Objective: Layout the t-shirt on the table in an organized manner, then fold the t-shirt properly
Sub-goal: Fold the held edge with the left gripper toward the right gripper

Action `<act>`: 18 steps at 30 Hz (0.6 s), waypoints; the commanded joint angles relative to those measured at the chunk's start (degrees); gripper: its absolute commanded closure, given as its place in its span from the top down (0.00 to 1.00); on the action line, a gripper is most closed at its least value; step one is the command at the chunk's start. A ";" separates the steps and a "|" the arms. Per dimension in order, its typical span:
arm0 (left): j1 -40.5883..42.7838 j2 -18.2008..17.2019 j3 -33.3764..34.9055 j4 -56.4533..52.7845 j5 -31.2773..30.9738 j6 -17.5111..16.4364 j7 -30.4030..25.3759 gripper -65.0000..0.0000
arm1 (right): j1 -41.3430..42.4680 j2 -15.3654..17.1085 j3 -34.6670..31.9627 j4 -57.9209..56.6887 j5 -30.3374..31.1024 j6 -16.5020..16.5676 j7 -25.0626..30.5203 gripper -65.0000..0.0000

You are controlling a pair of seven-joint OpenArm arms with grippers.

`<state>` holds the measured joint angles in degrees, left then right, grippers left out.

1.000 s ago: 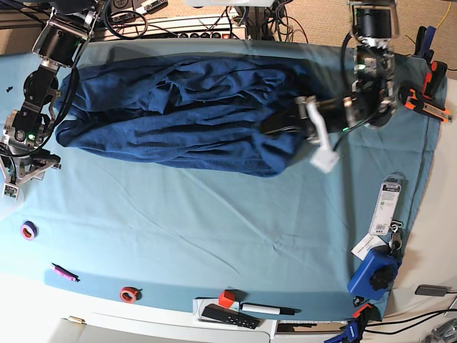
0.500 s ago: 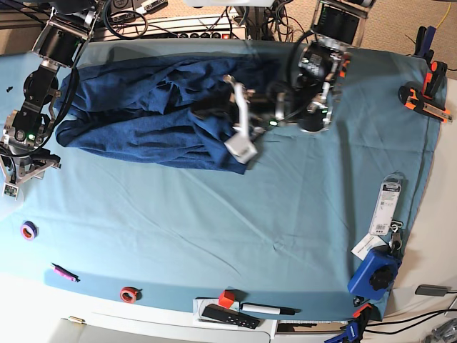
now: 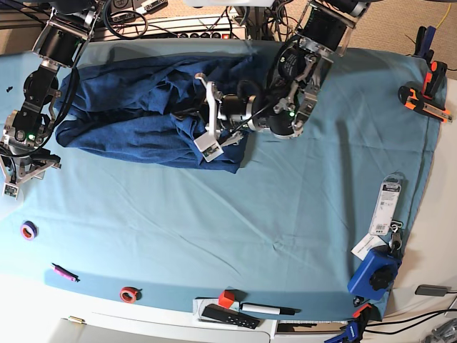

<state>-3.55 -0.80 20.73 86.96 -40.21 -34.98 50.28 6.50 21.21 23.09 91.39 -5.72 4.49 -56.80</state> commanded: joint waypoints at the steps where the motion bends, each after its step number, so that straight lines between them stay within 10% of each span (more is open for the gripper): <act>1: -0.92 0.81 0.15 0.96 -1.16 -0.42 -1.90 0.00 | 1.09 1.18 0.26 0.85 -0.26 -0.28 1.01 0.48; 6: -0.92 0.83 0.15 0.96 -1.14 -0.48 -2.62 0.35 | 1.09 1.18 0.26 0.85 0.35 -0.28 0.98 0.48; 18: -2.08 0.81 5.55 0.96 2.49 -2.54 -4.07 0.36 | 1.09 1.18 0.26 0.85 0.81 -0.31 0.90 0.48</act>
<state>-4.73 -0.71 26.28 86.96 -36.49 -36.97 47.70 6.50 21.19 23.09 91.39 -4.49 4.49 -56.97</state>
